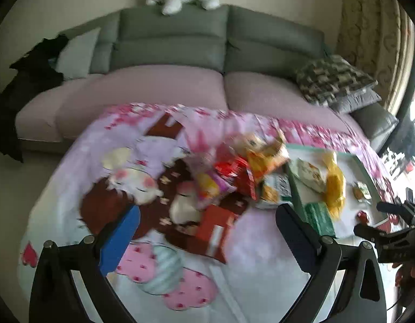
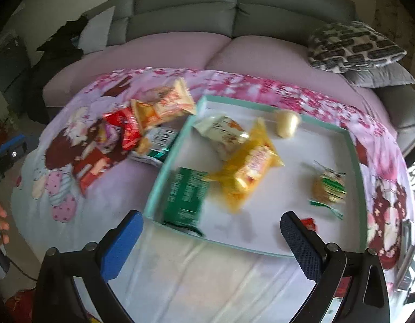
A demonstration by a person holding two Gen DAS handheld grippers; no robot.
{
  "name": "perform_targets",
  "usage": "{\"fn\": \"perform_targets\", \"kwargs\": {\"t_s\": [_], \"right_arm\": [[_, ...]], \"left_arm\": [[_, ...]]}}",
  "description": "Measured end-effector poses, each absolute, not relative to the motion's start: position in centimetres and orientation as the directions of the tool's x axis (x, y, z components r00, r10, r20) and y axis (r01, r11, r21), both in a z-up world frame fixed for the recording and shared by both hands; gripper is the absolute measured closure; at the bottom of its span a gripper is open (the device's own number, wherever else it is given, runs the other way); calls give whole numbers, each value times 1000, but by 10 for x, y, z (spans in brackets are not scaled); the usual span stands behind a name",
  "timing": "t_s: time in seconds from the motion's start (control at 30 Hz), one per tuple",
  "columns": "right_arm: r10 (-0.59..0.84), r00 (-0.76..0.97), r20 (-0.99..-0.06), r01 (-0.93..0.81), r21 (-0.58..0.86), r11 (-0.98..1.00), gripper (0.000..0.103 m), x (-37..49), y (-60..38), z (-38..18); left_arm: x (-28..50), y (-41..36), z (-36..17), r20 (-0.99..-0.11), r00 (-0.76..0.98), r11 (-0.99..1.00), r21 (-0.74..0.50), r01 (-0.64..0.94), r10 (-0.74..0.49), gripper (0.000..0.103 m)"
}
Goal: Organize snacks
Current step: 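Move both tools back to the snack pile, then grasp the white-green corn snack bag with the right gripper while the left grasps the red biscuit bag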
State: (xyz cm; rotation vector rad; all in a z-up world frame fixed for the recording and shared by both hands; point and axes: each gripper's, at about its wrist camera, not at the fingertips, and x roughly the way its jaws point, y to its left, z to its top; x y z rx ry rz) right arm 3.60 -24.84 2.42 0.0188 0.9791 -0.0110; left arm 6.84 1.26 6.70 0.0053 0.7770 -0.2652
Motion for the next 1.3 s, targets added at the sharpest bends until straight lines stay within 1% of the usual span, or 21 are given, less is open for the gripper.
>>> {"fn": "perform_targets", "kwargs": {"t_s": [0.2,0.43,0.6,0.77,0.8,0.97,1.0,1.13,1.17,1.23,1.3], "right_arm": [[60,563,-824,-37,48,998,0,46,-211,27],[115,542,-832,-73,90,993,0,63,-173,17],[131,513,-848,-55,120,991,0,77,-166,4],[125,494,-860,-30,128,991,1,91,-167,-3],[126,493,-861,-25,130,991,2,94,-168,-4],[122,478,-870,8,143,990,19,113,-176,-8],[120,473,-873,13,143,990,20,118,-177,-9],[124,456,-881,28,154,988,32,135,-181,-13],[126,452,-883,31,157,987,36,138,-181,-13],[131,441,-888,40,165,985,40,146,-183,-16],[134,429,-893,50,171,984,40,154,-185,-19]], "left_arm": [[73,53,72,-696,692,980,-94,174,-190,2],[75,78,49,-746,650,988,-89,125,-150,2],[78,80,32,-771,617,988,-109,112,-155,2],[85,62,20,-789,588,983,-113,145,-177,3],[87,57,18,-792,582,981,-111,159,-184,3],[96,31,7,-807,553,972,-102,213,-206,3],[98,29,5,-810,548,970,-102,221,-210,3],[105,14,-4,-822,522,962,-105,253,-227,4],[108,10,-7,-827,515,961,-104,258,-228,6],[112,5,-12,-836,495,957,-112,267,-236,18],[116,1,-17,-843,484,956,-110,271,-234,21]]}}
